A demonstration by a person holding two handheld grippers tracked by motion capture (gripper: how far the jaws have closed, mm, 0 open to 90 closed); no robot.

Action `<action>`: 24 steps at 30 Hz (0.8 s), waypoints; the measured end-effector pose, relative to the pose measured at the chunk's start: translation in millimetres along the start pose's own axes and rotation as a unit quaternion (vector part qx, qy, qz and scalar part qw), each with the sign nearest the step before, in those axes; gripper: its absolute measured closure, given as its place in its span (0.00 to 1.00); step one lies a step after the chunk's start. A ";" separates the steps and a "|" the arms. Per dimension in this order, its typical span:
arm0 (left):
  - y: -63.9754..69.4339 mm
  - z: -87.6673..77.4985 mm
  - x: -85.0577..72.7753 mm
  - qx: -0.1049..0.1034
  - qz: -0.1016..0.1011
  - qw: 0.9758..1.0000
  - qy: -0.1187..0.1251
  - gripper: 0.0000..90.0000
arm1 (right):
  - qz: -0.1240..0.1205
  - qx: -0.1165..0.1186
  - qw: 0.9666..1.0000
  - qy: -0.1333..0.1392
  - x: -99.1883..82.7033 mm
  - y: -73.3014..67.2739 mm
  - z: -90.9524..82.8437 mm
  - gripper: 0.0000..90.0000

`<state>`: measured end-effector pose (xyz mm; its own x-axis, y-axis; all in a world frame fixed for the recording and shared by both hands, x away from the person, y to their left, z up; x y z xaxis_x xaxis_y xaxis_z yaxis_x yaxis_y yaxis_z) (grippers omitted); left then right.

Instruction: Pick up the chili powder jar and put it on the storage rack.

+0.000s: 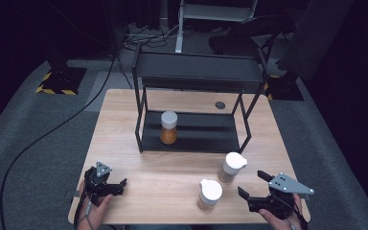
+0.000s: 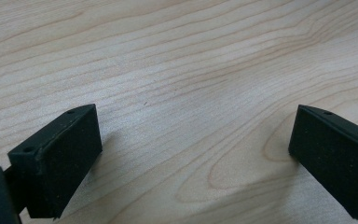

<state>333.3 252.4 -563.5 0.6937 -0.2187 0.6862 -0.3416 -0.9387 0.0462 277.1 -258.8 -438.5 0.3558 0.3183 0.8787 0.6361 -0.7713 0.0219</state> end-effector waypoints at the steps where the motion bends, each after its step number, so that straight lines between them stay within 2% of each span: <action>1: 0.0 0.0 0.0 0.000 0.000 1.000 0.000 0.02 | 0.000 0.001 1.000 0.000 0.4 -1.1 0.6 0.08; 24: 0.0 0.4 0.2 -0.001 0.002 1.000 -0.001 0.01 | -0.010 0.026 1.000 0.009 12.1 -27.3 11.6 0.08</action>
<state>333.6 252.2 -563.6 0.6933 -0.2223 0.6855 -0.3459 -0.9372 0.0459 272.0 -227.5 -434.0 0.3311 0.3229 0.8866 0.6781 -0.7348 0.0144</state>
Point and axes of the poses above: each handheld gripper's, and its own axes: z roughly forward along the jaws, x roughly out of its top, y roughly to its right, the point moved 2 cm from there along z, roughly forward along the jaws, and after that the axes turned 3 degrees about -z, right-handed, at the moved point
